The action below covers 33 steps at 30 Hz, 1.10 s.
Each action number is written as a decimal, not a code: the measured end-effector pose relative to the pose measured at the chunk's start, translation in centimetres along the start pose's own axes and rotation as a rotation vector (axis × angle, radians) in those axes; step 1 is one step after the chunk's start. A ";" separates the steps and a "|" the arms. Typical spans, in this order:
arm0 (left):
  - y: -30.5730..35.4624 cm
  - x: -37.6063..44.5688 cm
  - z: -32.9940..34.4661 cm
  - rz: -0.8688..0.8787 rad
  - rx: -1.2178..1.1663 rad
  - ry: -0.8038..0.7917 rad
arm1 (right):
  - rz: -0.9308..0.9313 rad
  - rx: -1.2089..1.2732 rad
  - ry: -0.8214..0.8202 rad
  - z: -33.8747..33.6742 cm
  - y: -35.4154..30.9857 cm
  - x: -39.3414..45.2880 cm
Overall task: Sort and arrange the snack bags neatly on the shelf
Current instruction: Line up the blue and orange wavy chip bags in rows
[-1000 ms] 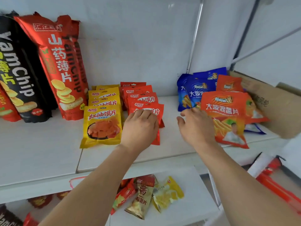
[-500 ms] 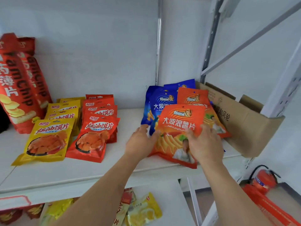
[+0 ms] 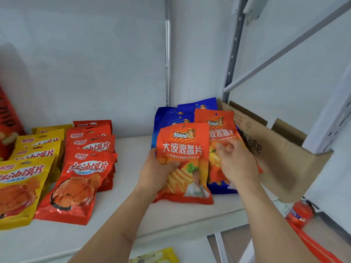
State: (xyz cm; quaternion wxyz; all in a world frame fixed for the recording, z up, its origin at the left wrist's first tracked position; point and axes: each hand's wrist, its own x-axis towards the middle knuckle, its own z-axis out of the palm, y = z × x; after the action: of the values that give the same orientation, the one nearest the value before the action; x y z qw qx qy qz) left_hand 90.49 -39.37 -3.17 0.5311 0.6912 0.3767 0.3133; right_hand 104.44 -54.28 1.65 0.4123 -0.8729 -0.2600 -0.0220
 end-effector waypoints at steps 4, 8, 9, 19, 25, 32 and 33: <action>0.7 2.7 -0.7 -0.002 -0.187 -0.076 | 0.118 -0.126 0.034 0.2 0.5 2.7; 0.9 4.6 -0.7 -0.036 -0.268 -0.103 | 0.212 -0.175 -0.038 1.5 0.8 4.4; 0.7 4.8 -0.7 -0.048 -0.298 -0.111 | 0.226 -0.173 -0.048 1.8 0.9 4.7; 0.7 5.6 -2.0 -0.063 -0.581 -0.018 | 0.244 -0.091 -0.003 2.3 1.3 5.9; 0.7 5.9 -2.7 -0.058 -0.639 0.098 | 0.095 0.104 0.008 0.9 0.9 6.5; 0.9 6.1 -3.0 -0.072 -0.677 0.181 | -0.013 0.297 -0.075 -0.6 0.0 7.7; 1.0 6.1 -2.9 -0.082 -0.694 0.180 | -0.034 0.308 -0.115 -0.3 -0.4 7.5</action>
State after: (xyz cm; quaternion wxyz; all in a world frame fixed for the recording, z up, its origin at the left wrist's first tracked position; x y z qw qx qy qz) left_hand 91.42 -32.92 -1.28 0.7110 0.4238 0.3206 0.4605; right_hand 110.80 -51.03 3.98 0.5255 -0.7946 -0.2980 0.0611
